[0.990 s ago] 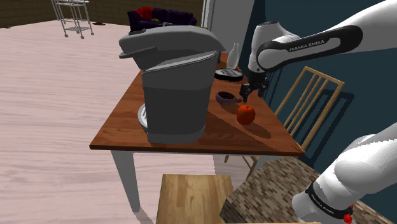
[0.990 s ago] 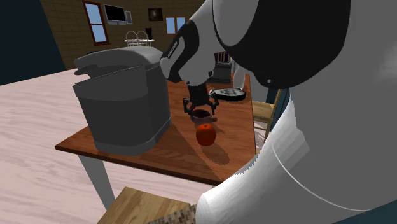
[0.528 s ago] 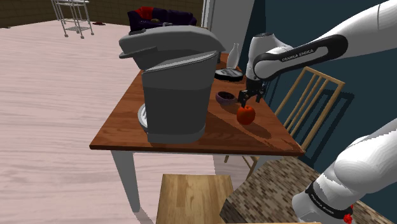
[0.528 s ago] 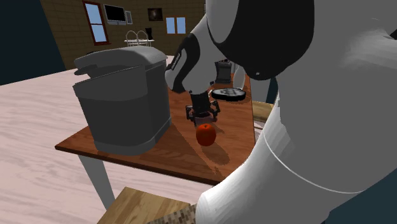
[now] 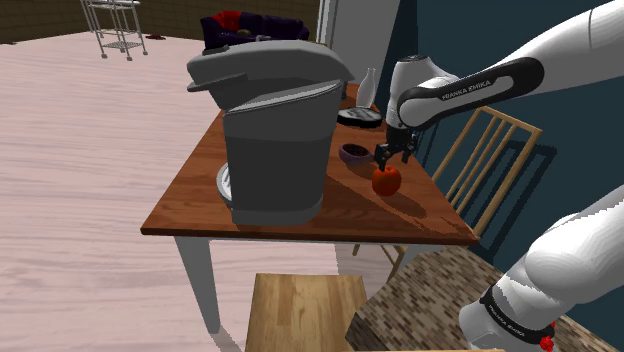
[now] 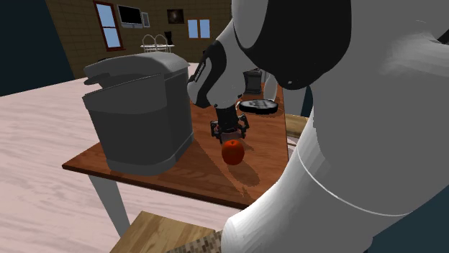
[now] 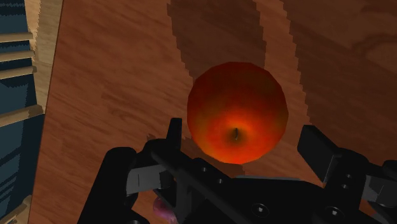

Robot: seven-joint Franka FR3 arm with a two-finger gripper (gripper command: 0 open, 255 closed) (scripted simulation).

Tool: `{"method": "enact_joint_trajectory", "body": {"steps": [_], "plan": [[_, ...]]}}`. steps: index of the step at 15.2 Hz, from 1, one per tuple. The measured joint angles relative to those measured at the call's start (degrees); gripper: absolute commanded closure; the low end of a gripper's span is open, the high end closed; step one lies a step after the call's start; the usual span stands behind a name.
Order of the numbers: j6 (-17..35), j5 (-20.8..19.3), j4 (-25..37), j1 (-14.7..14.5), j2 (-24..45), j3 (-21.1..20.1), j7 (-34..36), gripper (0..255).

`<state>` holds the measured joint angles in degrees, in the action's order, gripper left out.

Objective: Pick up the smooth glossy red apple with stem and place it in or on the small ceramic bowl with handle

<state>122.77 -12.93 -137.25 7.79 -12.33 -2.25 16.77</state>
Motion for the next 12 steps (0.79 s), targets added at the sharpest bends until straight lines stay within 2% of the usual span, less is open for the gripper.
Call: {"method": "enact_joint_trajectory", "body": {"steps": [1, 12], "plan": [[0.0, 0.0, 0.0, 0.0, 0.0, 0.0, 0.0, 255], [-0.4, 0.1, 0.2, 0.0, -0.2, 0.0, -0.1, 255]]}}
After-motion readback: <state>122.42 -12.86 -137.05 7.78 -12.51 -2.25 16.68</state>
